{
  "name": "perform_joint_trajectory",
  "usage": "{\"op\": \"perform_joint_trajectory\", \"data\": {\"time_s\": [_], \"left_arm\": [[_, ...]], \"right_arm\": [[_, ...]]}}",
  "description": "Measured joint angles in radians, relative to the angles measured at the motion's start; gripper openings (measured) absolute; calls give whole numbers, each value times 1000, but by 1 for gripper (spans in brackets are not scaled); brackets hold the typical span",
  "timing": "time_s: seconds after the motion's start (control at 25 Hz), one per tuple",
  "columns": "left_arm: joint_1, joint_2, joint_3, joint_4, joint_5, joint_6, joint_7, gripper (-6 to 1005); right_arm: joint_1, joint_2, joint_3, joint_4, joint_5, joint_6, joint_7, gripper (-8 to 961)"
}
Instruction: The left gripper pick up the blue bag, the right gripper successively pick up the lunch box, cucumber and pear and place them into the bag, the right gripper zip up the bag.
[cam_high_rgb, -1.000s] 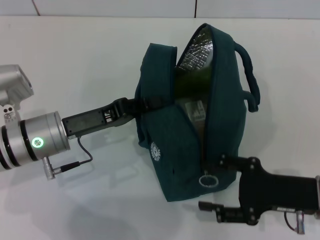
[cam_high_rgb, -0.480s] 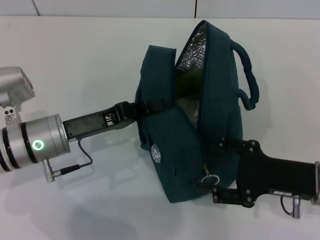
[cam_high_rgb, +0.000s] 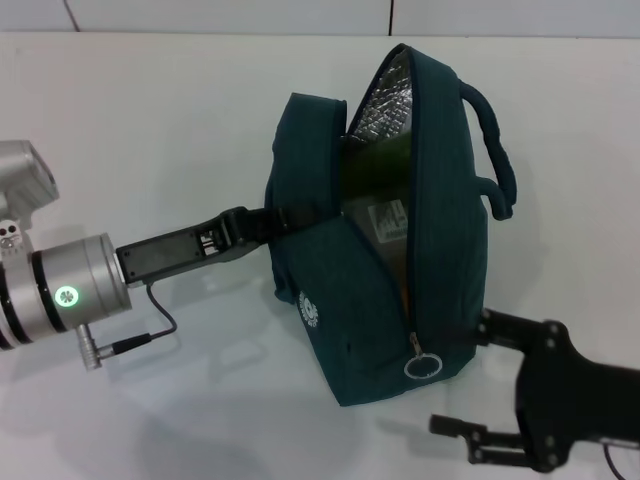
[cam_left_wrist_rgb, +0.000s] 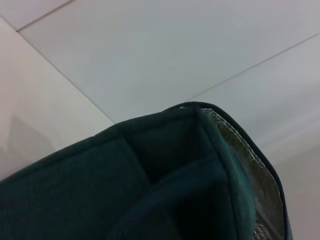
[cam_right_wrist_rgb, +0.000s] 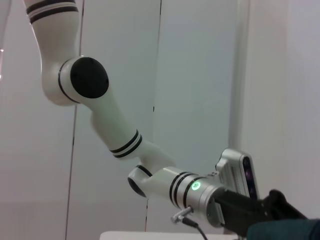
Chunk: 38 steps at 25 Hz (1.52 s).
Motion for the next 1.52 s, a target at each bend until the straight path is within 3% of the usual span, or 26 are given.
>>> {"op": "perform_joint_trajectory", "data": {"time_s": [0.36, 0.76, 1.52], "left_arm": [[10, 1, -2, 22, -12, -1, 0, 68], [13, -1, -3, 23, -12, 0, 0, 67], [-2, 1, -2, 23, -26, 0, 0, 68]], "right_arm": [[-10, -21, 1, 121, -2, 38, 6, 717], [13, 8, -1, 141, -3, 138, 44, 716], [63, 21, -35, 154, 2, 179, 62, 710]]}}
